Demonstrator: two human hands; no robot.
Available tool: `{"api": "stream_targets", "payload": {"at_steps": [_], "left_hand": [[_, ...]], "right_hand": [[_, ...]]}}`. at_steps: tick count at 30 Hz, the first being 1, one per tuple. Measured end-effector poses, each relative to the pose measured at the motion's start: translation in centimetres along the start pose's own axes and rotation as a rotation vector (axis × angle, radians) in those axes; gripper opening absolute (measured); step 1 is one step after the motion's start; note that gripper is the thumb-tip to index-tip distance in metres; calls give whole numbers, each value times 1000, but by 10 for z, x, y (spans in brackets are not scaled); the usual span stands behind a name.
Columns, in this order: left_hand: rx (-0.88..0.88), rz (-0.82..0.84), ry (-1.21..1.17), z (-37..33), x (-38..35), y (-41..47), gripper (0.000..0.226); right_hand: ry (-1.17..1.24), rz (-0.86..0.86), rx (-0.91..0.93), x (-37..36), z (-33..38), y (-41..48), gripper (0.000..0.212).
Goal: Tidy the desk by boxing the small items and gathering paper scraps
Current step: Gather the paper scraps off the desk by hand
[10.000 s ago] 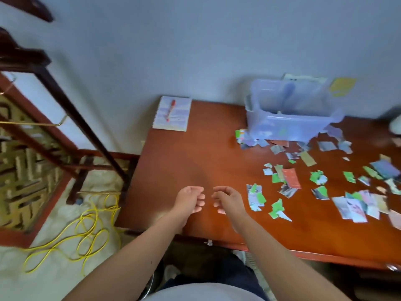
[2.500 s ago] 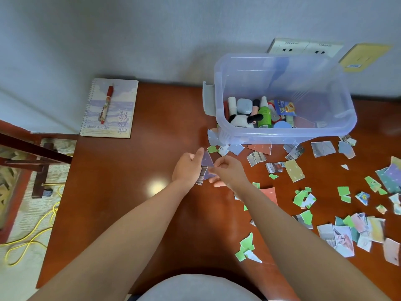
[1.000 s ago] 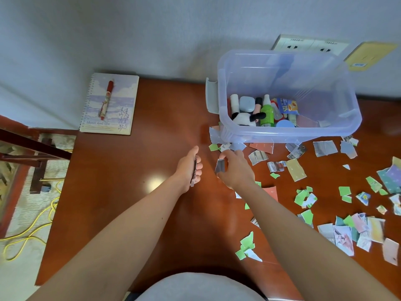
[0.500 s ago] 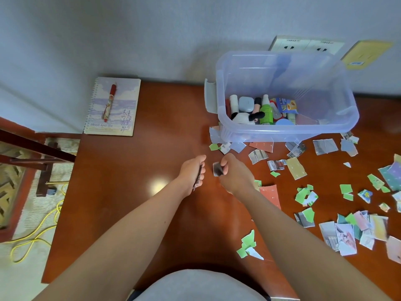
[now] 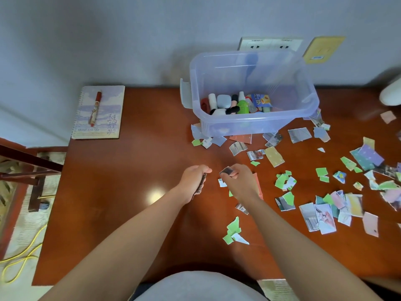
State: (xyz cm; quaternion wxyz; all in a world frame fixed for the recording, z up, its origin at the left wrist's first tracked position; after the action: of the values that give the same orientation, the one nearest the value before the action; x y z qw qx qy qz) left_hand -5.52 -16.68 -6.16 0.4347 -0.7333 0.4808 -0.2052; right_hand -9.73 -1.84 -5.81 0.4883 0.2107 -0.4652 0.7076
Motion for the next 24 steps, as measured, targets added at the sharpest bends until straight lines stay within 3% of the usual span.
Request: {"api": "stream_targets", "payload": {"at_steps": [6, 9, 14, 18, 24], "left_hand": [[-136, -2, 234, 18, -31, -6, 21], [-228, -23, 362, 22, -43, -5, 22], [-334, -17, 714, 24, -58, -11, 56], [-389, -14, 905, 26, -63, -9, 66], [-525, -52, 1122, 32, -69, -6, 39]], "right_hand": [[-75, -142, -111, 21, -37, -7, 25], [-211, -79, -80, 27, -47, -7, 28], [-422, 20, 62, 30, -50, -13, 30], [-555, 23, 107, 28, -49, -11, 45], [-604, 104, 230, 29, -43, -3, 32]]}}
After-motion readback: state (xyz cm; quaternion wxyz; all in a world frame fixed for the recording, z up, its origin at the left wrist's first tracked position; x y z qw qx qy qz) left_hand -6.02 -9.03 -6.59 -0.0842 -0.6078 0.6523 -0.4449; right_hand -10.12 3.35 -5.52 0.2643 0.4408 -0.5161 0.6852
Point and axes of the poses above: each hand's wrist, its own y-axis towards the middle knuckle, its own x-axis out of the back of the hand, z = x × y, the point moved 3 cm from there along y, towards the middle knuckle, and after that the axes turned 9 degrees about -y, right-handed, at the moved point
